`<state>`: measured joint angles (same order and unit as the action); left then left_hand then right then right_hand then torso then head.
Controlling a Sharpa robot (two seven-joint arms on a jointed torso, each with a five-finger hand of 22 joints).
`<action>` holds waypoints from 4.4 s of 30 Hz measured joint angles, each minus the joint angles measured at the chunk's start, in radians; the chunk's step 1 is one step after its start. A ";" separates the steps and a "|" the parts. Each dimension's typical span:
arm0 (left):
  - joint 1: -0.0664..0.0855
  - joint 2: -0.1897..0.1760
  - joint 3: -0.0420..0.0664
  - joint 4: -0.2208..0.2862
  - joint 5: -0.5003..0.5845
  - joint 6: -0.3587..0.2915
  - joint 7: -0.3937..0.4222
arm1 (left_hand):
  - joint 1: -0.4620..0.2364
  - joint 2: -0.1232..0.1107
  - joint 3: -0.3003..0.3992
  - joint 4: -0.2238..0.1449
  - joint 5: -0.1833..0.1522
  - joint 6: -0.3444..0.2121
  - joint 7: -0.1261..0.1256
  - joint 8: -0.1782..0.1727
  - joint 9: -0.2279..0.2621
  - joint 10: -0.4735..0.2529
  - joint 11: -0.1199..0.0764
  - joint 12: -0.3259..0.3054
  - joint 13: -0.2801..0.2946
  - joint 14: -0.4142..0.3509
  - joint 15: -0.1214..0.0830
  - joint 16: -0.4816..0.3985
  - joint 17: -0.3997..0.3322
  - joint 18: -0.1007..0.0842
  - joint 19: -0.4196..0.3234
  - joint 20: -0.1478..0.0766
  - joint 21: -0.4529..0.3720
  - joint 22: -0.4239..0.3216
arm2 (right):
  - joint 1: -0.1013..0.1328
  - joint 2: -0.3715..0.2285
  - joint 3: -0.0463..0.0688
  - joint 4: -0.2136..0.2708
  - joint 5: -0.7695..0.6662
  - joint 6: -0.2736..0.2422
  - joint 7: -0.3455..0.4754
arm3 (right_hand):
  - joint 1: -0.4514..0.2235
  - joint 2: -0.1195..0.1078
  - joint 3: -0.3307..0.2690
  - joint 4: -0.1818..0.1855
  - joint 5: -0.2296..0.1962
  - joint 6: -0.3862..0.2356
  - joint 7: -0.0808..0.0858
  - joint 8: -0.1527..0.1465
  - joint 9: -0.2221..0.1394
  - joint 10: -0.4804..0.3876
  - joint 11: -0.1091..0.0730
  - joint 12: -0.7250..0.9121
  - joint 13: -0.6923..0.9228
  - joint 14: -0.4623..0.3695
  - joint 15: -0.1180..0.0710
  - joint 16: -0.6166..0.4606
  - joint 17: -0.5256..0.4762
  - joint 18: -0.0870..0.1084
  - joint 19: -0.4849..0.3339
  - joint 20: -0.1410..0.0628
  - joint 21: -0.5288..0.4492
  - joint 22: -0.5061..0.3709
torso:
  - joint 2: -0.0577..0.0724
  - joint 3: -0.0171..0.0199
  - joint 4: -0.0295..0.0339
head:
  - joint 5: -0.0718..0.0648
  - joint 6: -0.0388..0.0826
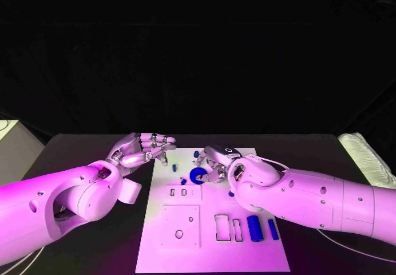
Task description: Assemble the parts on the task board
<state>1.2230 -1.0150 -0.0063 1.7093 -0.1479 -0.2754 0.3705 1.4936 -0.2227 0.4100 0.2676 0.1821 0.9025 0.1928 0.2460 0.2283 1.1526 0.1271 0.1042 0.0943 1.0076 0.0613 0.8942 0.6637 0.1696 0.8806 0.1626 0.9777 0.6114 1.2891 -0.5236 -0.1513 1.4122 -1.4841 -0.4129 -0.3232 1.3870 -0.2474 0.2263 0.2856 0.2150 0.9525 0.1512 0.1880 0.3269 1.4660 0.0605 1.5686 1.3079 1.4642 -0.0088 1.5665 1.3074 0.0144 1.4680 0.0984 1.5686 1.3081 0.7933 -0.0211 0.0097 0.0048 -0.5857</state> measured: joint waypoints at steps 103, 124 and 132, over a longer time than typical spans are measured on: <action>0.000 0.005 0.000 -0.008 -0.001 0.001 -0.006 | 0.000 0.000 0.006 0.000 0.000 0.000 0.000 0.003 0.003 0.000 0.000 0.000 0.001 0.000 0.000 0.004 -0.002 0.000 -0.007 0.000 0.007 0.006 | -0.010 0.071 0.001 -0.079 -0.126 -0.162 -0.041 | 0.021 0.026 0.126 -0.040 -0.007 0.057 -0.015 0.015 0.002 0.000 0.000 0.000 0.000 0.002 -0.002 0.000 0.000 0.000 -0.004 -0.004 0.000 0.000 | 0.001 -0.0012 0.0012 | 0.002 -0.016; 0.000 0.007 0.000 -0.009 -0.001 0.002 -0.009 | 0.000 0.000 0.006 0.000 0.000 0.000 0.000 0.003 0.004 0.000 0.000 0.000 0.001 0.000 0.000 0.004 -0.004 0.000 -0.015 0.000 0.014 0.009 | -0.010 0.094 0.001 -0.115 -0.141 -0.124 -0.061 | 0.015 0.021 0.125 -0.040 -0.004 0.057 -0.015 0.017 0.003 0.000 0.000 0.000 0.000 0.002 -0.002 0.000 0.000 0.000 -0.004 -0.004 0.000 0.000 | 0.000 -0.0008 0.0006 | 0.003 -0.017; 0.000 0.007 0.000 -0.010 -0.001 0.003 -0.010 | 0.000 0.000 0.006 0.000 0.000 0.000 0.000 0.003 0.004 0.000 0.000 0.000 0.001 0.000 0.000 0.004 -0.004 0.000 -0.016 0.001 0.015 0.009 | -0.010 0.099 0.001 -0.122 -0.138 -0.120 -0.060 | 0.003 0.008 0.123 -0.037 -0.004 0.059 -0.017 0.017 0.001 0.000 0.000 0.000 0.000 0.002 -0.002 0.000 0.000 0.000 -0.004 -0.004 0.000 0.000 | 0.000 -0.0008 -0.0005 | 0.003 -0.019</action>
<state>1.2230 -1.0082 -0.0061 1.6994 -0.1493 -0.2728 0.3607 1.4935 -0.2226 0.4156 0.2676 0.1822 0.9025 0.1929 0.2494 0.2326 1.1526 0.1271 0.1042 0.0953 1.0076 0.0613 0.8982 0.6601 0.1697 0.8647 0.1641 0.9923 0.6208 1.2792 -0.4246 -0.1501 1.2902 -1.6217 -0.5334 -0.3828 1.3895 -0.2394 0.3489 0.2481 0.2115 1.0117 0.1341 0.2046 0.3277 1.4660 0.0603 1.5686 1.3077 1.4664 -0.0111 1.5665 1.3076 0.0144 1.4644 0.0949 1.5686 1.3076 0.7932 -0.0219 0.0092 0.0081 -0.6045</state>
